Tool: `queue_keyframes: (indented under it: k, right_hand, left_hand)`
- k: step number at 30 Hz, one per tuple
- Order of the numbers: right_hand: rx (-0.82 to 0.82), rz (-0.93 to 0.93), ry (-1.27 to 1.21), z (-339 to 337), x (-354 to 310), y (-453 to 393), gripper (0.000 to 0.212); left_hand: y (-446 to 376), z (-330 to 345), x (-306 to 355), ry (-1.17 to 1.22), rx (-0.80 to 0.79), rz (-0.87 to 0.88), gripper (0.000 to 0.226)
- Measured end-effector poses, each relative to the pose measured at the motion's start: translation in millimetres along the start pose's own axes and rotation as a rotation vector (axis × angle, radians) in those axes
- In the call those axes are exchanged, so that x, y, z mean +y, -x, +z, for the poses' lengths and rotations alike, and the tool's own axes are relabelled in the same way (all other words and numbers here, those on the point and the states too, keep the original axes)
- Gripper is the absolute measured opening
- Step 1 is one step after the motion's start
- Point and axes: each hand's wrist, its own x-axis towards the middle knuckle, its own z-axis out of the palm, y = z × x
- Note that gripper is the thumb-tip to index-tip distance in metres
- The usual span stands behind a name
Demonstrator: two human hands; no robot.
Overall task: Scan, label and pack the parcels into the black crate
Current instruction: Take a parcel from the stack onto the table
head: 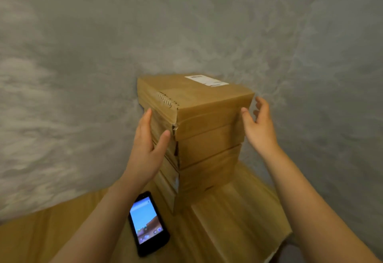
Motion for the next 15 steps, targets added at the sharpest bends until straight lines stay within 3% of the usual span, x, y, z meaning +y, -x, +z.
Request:
queue_keyframes:
  k: [4, 12, 15]
  right_hand:
    - [-0.033, 0.064, -0.189, 14.5, 8.7, -39.2, 0.067]
    - [-0.089, 0.062, -0.375, 4.7, 14.5, -38.8, 0.045]
    - [-0.084, 0.009, -0.425, -7.8, 6.7, -28.6, 0.034]
  left_hand:
    - [-5.3, 14.4, 9.0, 0.103, -0.001, -0.020, 0.073]
    - [0.1, 27.7, 29.8, 0.210, 0.168, -0.151, 0.084]
    - [7.5, 22.9, 42.6, 0.276, 0.255, -0.192, 0.069]
